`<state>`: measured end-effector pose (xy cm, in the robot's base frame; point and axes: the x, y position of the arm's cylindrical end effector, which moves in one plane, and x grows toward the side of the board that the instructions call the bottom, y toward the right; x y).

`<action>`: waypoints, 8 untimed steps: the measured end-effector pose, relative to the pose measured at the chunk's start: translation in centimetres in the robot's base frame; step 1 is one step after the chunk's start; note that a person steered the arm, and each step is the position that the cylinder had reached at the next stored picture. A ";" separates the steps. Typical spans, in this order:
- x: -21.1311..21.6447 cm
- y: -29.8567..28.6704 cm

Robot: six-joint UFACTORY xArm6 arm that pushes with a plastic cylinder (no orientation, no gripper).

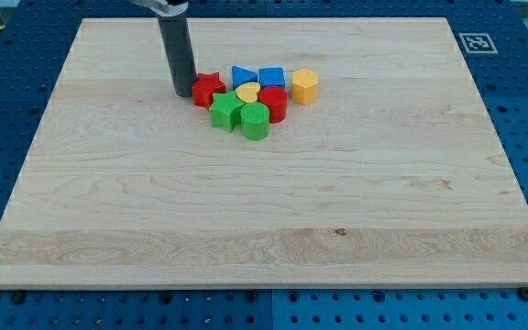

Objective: Nudge blue triangle down a bit

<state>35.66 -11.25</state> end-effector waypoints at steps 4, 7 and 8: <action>-3.6 -5.9; -13.4 1.8; -13.0 8.5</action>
<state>22.62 -2.76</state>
